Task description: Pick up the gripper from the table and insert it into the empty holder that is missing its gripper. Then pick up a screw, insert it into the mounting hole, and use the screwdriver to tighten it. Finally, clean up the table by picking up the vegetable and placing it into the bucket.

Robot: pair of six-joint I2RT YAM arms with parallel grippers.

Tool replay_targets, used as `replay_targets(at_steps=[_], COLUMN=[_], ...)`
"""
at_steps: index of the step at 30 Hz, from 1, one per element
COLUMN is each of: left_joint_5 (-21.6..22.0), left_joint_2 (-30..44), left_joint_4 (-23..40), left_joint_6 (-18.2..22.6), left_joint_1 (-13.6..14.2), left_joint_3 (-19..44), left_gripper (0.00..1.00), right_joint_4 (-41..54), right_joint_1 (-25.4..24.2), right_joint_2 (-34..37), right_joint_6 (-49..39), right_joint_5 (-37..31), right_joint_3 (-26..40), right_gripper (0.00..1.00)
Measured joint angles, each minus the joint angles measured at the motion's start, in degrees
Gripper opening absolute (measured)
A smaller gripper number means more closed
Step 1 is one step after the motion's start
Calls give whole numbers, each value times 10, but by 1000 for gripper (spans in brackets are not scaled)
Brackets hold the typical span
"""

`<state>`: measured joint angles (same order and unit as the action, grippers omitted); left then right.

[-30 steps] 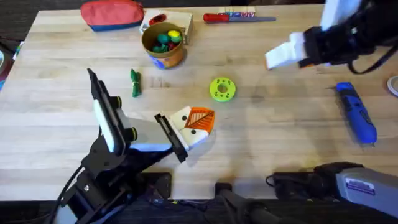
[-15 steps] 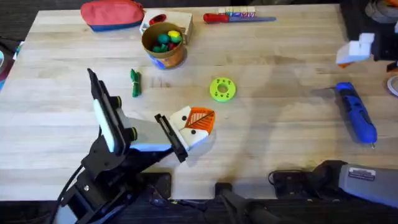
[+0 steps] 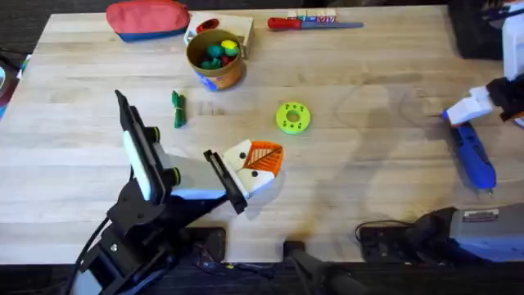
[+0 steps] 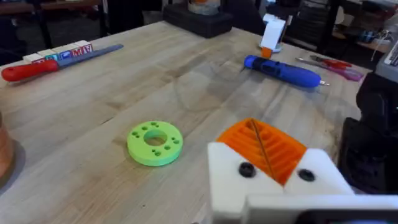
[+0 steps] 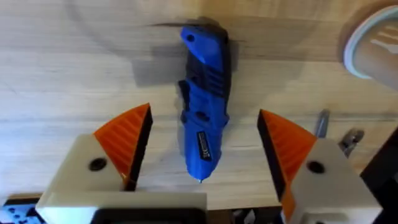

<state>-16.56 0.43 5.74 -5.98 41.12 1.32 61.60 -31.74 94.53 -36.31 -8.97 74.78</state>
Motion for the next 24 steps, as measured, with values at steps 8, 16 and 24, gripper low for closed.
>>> replay_targets(at_steps=[8, 16, 24], left_joint_5=[0, 0, 0], left_joint_2=[0, 0, 0], left_joint_4=[0, 0, 0], left_joint_6=[0, 0, 0], left_joint_1=[0, 0, 0], left_joint_3=[0, 0, 0], left_gripper=[6, 6, 6], right_joint_4=[-21, -38, -42], right_joint_1=[-12, -12, -13], right_joint_2=[96, 140, 140], right_joint_6=[-48, -55, -58], right_joint_5=[0, 2, 0], right_joint_3=[0, 1, 2], right_gripper=[993, 954, 675])
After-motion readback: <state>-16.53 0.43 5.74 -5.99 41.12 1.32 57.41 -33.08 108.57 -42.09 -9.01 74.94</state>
